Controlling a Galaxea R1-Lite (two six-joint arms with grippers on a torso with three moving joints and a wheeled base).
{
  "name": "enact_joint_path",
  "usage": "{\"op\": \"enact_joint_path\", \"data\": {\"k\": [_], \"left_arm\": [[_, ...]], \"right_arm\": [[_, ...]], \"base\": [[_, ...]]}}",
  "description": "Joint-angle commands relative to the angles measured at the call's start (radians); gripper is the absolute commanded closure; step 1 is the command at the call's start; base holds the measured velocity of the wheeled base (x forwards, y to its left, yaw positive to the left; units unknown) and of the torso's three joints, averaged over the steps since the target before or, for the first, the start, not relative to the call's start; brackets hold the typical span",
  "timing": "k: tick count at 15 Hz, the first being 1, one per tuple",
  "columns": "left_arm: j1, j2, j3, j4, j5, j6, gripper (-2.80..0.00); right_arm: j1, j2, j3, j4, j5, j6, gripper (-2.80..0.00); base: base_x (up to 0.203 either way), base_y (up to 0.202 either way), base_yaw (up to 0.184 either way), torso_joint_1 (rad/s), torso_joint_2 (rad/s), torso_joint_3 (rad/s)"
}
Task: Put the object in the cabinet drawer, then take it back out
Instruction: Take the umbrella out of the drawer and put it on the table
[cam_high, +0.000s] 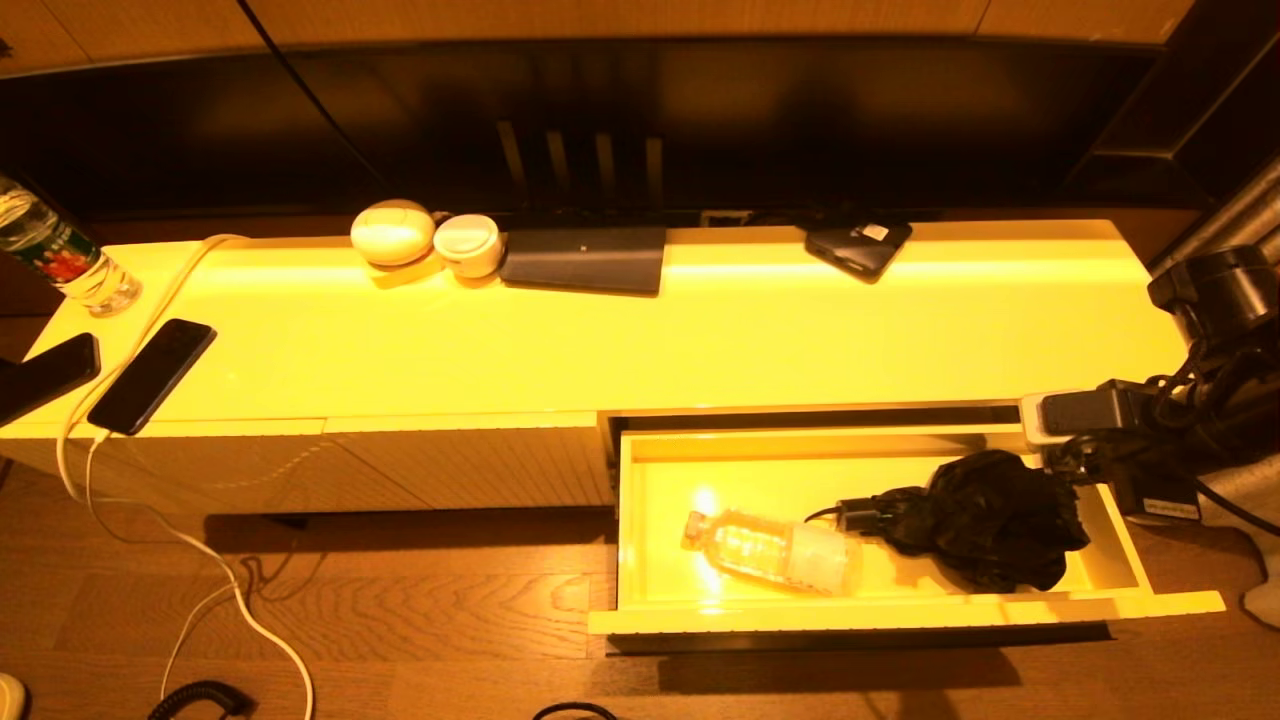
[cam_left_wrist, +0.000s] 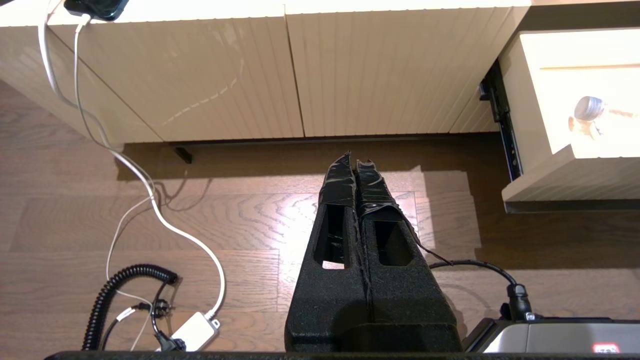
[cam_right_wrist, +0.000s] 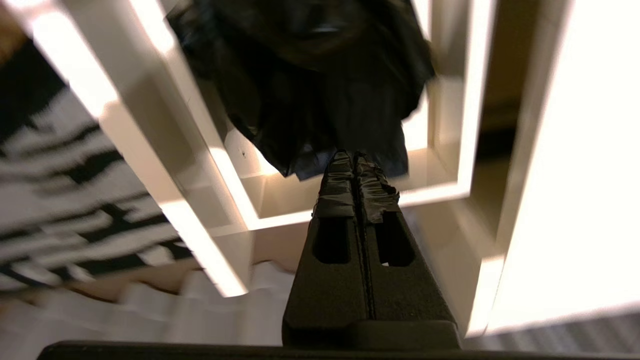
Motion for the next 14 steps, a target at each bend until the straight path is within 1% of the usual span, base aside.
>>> {"op": "enact_joint_path", "data": {"k": [1,2,3,6,8,12,14], "left_arm": [[0.000,0.000,0.002,0.000,0.000,0.000,0.00],[0.000,0.000,0.003,0.000,0.000,0.000,0.00],[0.000,0.000,0.002,0.000,0.000,0.000,0.00],[0.000,0.000,0.002,0.000,0.000,0.000,0.00],[0.000,0.000,0.002,0.000,0.000,0.000,0.00],[0.000,0.000,0.002,0.000,-0.001,0.000,0.00],[0.000,0.000,0.002,0.000,-0.001,0.000,0.00]], "right_arm": [[-0.015,0.057,0.003,0.001,0.012,-0.132,0.00],[-0.016,0.078,-0.004,-0.001,0.018,-0.193,0.00],[-0.018,0.093,-0.008,-0.001,0.021,-0.229,0.00],[-0.026,0.128,-0.006,-0.006,0.023,-0.304,0.00],[-0.024,0.138,-0.009,-0.005,0.016,-0.306,0.00],[-0.035,0.179,-0.055,-0.001,0.057,-0.306,0.00],[-0.038,0.188,-0.072,0.003,0.059,-0.312,0.00]], "base": [[0.000,0.000,0.000,0.000,0.00,0.000],[0.000,0.000,0.000,0.000,0.00,0.000],[0.000,0.000,0.000,0.000,0.00,0.000],[0.000,0.000,0.000,0.000,0.00,0.000],[0.000,0.000,0.000,0.000,0.00,0.000],[0.000,0.000,0.000,0.000,0.00,0.000],[0.000,0.000,0.000,0.000,0.00,0.000]]}}
